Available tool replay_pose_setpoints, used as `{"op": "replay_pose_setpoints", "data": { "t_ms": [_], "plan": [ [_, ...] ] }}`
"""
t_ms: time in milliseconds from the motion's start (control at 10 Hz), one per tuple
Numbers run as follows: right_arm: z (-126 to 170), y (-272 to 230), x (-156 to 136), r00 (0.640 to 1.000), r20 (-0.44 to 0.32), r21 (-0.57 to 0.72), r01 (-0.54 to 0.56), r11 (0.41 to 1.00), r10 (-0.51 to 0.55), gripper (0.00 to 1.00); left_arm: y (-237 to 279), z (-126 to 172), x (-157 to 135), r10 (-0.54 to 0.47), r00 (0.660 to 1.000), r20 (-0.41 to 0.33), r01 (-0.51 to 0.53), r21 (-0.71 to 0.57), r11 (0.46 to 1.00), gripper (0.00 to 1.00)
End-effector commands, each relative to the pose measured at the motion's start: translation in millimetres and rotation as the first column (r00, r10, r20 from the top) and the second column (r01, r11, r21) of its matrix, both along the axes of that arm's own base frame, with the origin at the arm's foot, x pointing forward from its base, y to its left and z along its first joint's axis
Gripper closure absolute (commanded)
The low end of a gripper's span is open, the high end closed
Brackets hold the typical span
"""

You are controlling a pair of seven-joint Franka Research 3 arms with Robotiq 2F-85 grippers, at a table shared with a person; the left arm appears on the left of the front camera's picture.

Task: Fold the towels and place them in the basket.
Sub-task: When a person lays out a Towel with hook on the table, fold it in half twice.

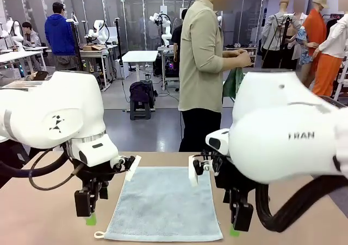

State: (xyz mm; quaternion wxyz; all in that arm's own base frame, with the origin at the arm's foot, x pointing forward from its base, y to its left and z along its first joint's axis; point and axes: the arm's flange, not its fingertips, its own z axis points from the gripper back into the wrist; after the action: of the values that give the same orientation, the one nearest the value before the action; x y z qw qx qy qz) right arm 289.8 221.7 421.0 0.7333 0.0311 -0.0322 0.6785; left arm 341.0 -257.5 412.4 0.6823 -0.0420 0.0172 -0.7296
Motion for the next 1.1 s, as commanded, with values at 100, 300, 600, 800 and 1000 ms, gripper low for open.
{"op": "replay_pose_setpoints", "data": {
  "t_ms": [100, 300, 600, 800, 1000],
  "plan": [
    [-20.0, 10.4, 4.1, 0.996, -0.014, -0.012, -0.087, 0.996, 0.087, 0.0, 0.6, -10.7, -5.7, 0.001, 0.998, 0.056, 0.0, -0.022, 1.0, 0.0],
    [-16.2, 9.4, 10.7, 0.999, -0.017, 0.021, -0.046, 0.999, 0.046, 0.0, 5.6, -6.3, -0.6, -0.008, 0.996, 0.087, 0.009, -0.017, 1.0, 0.0],
    [-18.1, 9.9, 1.9, 0.998, -0.024, -0.018, -0.055, 0.998, 0.055, 0.0, 0.6, -7.2, 0.3, 0.002, 0.999, 0.033, -0.002, -0.015, 1.0, 0.0],
    [-18.3, 9.6, 3.8, 0.998, -0.025, -0.015, -0.051, 0.999, 0.051, 0.0, 1.1, -6.5, 1.7, 0.002, 0.999, 0.042, -0.001, -0.017, 1.0, 0.0],
    [-27.6, 17.0, 4.7, 0.999, 0.036, -0.014, -0.032, 0.999, 0.033, 0.0, -0.9, -22.8, -3.2, 0.01, 0.997, 0.076, -0.005, -0.062, 0.998, 0.0]
  ]
}}
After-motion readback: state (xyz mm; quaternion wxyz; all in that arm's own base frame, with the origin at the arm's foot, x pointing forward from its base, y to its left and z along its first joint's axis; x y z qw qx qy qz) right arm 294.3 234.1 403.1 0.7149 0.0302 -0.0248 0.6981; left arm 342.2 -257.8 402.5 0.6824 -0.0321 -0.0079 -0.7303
